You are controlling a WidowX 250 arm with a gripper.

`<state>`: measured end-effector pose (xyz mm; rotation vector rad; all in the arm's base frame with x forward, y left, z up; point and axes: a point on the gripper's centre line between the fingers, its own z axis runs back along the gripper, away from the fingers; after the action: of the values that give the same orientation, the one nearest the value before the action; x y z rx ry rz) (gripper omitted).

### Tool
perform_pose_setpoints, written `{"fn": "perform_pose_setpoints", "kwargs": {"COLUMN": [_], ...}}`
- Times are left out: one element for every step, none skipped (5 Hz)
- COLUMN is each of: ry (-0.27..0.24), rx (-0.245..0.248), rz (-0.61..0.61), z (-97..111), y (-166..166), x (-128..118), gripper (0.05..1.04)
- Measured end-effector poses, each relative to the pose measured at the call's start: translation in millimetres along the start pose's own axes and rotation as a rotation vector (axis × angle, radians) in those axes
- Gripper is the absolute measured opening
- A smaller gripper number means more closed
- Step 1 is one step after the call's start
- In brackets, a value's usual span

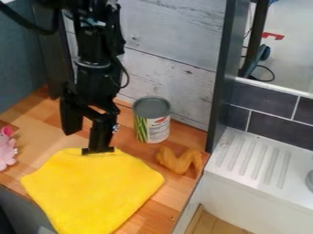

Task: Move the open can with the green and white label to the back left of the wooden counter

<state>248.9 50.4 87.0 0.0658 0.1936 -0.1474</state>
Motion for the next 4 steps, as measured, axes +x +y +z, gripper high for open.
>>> {"fn": "perform_pose_setpoints", "kwargs": {"ry": [-0.051, -0.094, -0.15, -0.193], "rx": [-0.026, -0.04, -0.057, -0.081], "rz": [-0.012, -0.044, -0.062, -0.061], "z": [12.4, 18.4, 23.3, 21.4], "y": [-13.8, -29.3, -43.1, -48.4], "x": [15.3, 36.8, 63.0, 85.1], "gripper": [1.001, 1.001, 1.001, 1.001]}}
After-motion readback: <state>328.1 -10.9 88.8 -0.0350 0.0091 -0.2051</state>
